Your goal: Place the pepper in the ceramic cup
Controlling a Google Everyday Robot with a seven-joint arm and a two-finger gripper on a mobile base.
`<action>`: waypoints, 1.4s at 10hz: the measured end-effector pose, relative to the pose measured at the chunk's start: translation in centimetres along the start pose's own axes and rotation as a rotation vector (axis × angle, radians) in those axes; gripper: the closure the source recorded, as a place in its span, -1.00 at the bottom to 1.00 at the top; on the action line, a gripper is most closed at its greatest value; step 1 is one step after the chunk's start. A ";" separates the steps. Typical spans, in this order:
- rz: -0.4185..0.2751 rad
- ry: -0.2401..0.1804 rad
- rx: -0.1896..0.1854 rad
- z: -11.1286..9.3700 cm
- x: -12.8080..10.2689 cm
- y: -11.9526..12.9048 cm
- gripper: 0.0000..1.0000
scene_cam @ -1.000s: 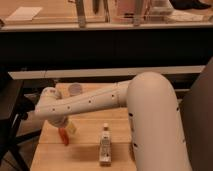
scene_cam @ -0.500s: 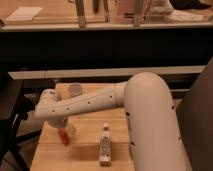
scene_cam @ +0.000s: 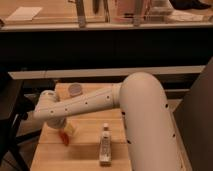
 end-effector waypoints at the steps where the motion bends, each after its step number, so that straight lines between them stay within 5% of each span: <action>1: -0.005 -0.002 0.000 0.1 0.0 -0.1 -0.60; 7: 0.002 0.004 0.022 -0.7 1.1 0.1 -0.33; 9: -0.033 -0.002 0.017 0.6 0.5 -0.3 -0.57; 14: -0.060 -0.004 0.031 0.2 0.5 -0.7 -0.60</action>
